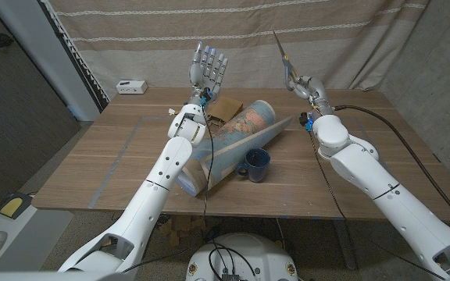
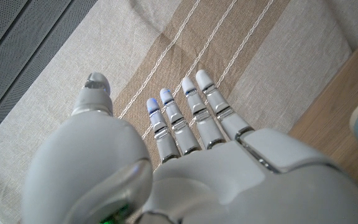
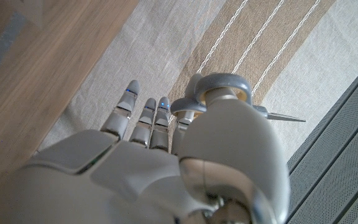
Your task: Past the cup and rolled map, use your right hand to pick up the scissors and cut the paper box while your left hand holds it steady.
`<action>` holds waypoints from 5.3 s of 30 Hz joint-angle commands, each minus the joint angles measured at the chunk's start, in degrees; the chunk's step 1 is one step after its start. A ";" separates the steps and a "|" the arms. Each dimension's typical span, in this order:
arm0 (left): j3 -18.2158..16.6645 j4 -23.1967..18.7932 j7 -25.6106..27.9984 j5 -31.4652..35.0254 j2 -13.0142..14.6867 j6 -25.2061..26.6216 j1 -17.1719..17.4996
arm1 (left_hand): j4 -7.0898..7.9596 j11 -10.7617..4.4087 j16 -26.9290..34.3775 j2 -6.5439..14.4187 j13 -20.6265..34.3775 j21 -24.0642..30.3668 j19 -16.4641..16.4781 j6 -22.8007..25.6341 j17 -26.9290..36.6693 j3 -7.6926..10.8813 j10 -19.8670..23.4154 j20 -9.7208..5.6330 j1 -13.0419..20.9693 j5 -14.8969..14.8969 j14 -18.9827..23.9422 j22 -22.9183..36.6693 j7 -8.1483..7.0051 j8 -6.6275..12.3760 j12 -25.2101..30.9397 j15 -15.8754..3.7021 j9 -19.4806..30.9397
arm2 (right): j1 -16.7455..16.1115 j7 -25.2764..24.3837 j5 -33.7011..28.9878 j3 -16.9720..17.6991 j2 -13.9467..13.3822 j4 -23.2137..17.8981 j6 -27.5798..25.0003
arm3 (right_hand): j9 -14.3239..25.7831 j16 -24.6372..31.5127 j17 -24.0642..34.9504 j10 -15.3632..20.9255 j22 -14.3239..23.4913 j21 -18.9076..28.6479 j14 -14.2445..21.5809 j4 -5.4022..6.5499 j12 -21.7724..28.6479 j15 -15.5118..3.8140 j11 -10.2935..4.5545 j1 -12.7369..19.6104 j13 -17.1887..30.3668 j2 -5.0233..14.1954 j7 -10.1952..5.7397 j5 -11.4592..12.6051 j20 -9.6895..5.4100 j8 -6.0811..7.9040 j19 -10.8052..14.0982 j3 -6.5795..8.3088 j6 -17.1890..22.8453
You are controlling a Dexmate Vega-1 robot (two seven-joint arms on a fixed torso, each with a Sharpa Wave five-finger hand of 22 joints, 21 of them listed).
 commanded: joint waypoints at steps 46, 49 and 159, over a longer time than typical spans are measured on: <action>-3.26 -2.66 4.58 7.09 3.17 -6.05 3.20 | 0.29 -0.37 0.20 0.83 0.02 -1.07 -1.81 -1.16 0.19 -0.84 -1.17 -6.32 -1.36 0.94 -1.82 0.39 -0.78 0.05 0.16 -8.81 0.11 | -2.14 5.70 30.26 6.77 -4.37 -1.97 -2.53 | -0.88 -0.32 0.05 0.18 0.05 -1.68 -2.62 -0.36 -0.03 0.89 0.23 -0.82 0.38 -0.30 -0.04 -0.01 1.36 2.73 -5.59 0.90 0.25; -3.20 -2.54 4.75 7.95 3.60 -6.02 3.07 | 0.28 -0.30 0.23 0.87 0.01 -1.11 -1.87 -1.15 0.19 -0.85 -1.13 -6.30 -1.37 0.97 -1.84 0.40 -0.70 0.08 0.20 -8.81 0.11 | -2.25 6.49 31.28 7.05 -4.86 -1.91 -2.03 | -0.85 -0.28 0.06 0.16 0.04 -1.60 -2.66 -0.36 -0.03 0.91 0.21 -0.87 0.38 -0.30 -0.15 -0.02 1.43 2.83 -5.64 0.93 0.15; -4.47 -3.35 6.72 8.37 5.12 -4.23 2.84 | 0.40 -0.62 0.70 1.78 -0.10 -1.83 -2.53 1.00 0.15 -1.14 -1.16 -6.10 -2.02 1.77 -2.11 0.54 -1.49 0.89 0.62 -8.77 -0.03 | -6.50 22.39 68.21 15.11 -6.11 1.06 -1.12 | -2.72 1.63 0.52 6.45 -0.23 0.43 3.25 -2.05 3.02 -2.55 -3.83 -1.48 1.82 -2.36 0.97 0.16 0.81 14.53 -0.24 0.78 6.62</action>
